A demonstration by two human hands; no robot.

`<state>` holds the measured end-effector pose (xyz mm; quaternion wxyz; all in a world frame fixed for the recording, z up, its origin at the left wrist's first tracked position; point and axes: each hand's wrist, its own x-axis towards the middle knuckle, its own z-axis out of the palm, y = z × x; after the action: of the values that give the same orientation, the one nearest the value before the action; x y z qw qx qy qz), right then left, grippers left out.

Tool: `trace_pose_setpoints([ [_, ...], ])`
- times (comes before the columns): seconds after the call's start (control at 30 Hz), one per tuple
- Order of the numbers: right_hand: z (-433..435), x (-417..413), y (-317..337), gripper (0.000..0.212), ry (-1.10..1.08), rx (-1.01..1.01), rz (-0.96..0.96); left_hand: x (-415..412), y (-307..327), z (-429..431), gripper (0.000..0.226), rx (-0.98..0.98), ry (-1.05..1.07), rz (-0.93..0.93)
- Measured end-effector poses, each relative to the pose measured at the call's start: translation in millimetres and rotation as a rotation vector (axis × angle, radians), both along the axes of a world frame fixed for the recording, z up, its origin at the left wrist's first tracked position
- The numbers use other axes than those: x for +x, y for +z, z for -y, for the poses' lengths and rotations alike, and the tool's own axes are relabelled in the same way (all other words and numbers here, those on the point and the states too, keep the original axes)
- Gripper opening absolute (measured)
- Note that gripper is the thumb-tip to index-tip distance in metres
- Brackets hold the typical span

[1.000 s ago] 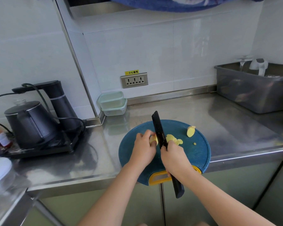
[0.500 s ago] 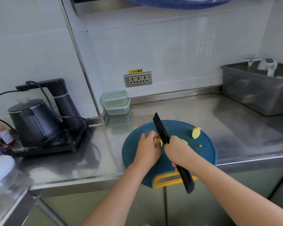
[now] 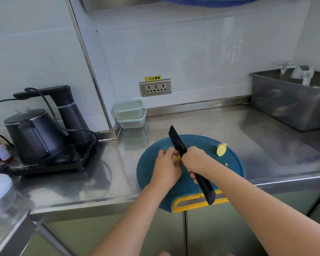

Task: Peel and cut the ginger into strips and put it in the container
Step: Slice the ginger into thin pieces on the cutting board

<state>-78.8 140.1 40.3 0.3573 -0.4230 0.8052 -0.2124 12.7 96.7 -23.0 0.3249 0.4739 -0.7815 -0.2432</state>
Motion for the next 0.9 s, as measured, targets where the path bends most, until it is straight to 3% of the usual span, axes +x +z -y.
trace_pose_setpoints([
  [0.3,-17,-3,-7,0.018,0.113,0.076,-0.056,-3,-4,2,0.027,0.046,0.077,-0.039],
  [0.4,-25,-9,-19,0.01,0.146,-0.105,-0.08,-4,-6,3,0.023,0.011,0.081,-0.019],
  [0.5,-25,-11,-19,0.009,0.173,-0.152,-0.091,-3,-8,2,0.022,-0.034,0.086,0.002],
  [0.8,-22,-4,-12,0.01,0.161,-0.12,-0.099,-2,-9,3,0.024,-0.012,0.092,-0.002],
  [0.9,-6,-1,-9,0.019,0.081,-0.009,-0.095,-1,-8,4,0.025,0.024,0.088,-0.035],
])
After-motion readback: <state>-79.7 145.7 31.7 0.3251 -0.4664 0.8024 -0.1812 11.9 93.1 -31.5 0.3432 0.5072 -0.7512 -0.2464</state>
